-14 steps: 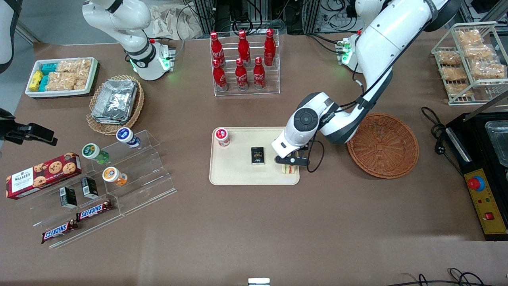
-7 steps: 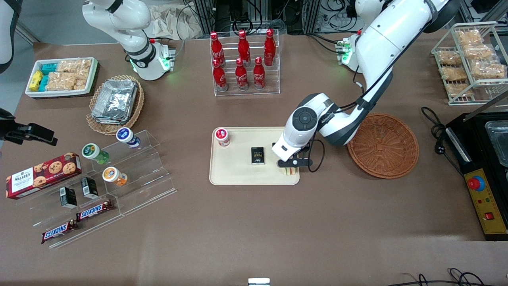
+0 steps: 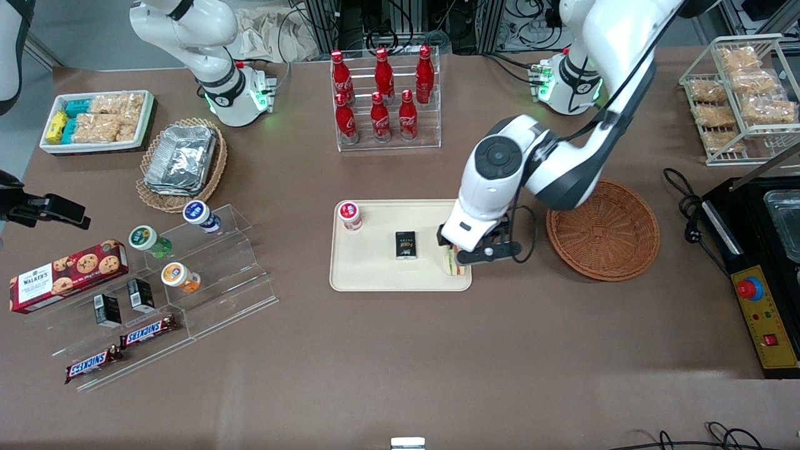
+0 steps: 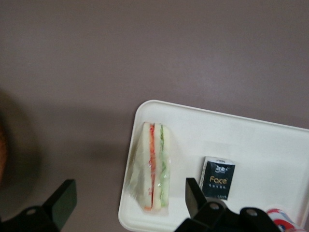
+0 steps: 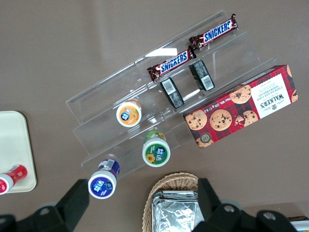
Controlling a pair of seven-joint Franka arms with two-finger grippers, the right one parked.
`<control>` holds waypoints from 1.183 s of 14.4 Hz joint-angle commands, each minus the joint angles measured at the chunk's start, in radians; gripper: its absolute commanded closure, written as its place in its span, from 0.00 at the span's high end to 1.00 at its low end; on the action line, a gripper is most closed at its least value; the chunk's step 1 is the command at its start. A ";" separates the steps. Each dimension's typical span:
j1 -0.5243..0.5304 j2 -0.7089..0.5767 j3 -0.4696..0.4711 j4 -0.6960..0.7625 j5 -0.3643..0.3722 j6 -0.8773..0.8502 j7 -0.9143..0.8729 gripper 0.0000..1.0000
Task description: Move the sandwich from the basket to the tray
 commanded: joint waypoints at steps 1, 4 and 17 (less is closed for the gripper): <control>0.060 -0.068 -0.002 0.069 -0.066 -0.137 -0.005 1.00; 0.103 -0.153 0.036 0.083 -0.098 -0.220 0.054 1.00; 0.032 -0.395 0.741 0.032 -0.311 -0.452 1.145 1.00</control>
